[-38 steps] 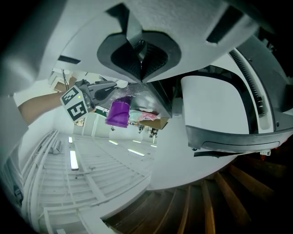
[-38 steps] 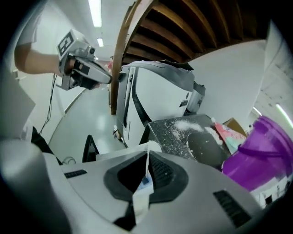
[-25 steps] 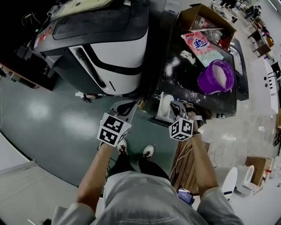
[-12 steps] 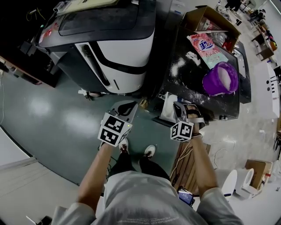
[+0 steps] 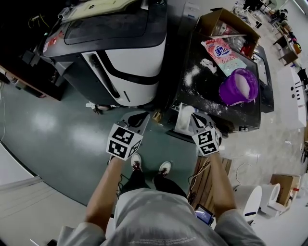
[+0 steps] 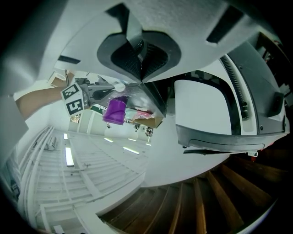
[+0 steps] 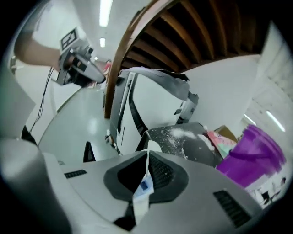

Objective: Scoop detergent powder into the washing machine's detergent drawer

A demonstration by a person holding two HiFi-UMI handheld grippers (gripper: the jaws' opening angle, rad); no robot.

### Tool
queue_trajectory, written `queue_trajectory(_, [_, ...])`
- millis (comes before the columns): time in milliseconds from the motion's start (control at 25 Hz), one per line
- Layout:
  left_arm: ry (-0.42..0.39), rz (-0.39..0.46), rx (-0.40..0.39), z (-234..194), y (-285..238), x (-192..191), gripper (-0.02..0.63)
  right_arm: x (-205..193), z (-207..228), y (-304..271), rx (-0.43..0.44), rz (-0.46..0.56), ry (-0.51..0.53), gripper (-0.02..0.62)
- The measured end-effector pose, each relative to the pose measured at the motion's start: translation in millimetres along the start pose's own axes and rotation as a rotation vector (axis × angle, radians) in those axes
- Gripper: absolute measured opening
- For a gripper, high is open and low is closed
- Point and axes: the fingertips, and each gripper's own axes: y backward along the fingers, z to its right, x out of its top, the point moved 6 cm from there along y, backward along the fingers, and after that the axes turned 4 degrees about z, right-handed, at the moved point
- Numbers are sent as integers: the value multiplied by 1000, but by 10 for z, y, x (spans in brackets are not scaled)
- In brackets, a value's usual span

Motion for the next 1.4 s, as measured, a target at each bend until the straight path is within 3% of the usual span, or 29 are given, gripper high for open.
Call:
queue_trajectory(120, [9,12,-13,27,10,84,9,-1,106,142,0,54,-222,14])
queue_trajectory(240, [72,59,-47,59,20,229,9,28,184,316,10,119,-443,14])
queue_trajectory(400, [72,96,-73,128,15,481,9,85,260,627,-21,189,-602,13])
queue_trajectory(760, [-83,203,-160,436,-94,1248,9,511,687,1536,-229,275,-561,14])
queue_trajectory(960, [-163,267,-213,626,-79,1611,9,798,816,1952,-284,352,-548,14])
queue_trajectory(1400, [-290,400,-271,984,80,2270,9,1268,1011,2589,-402,421,-384,13])
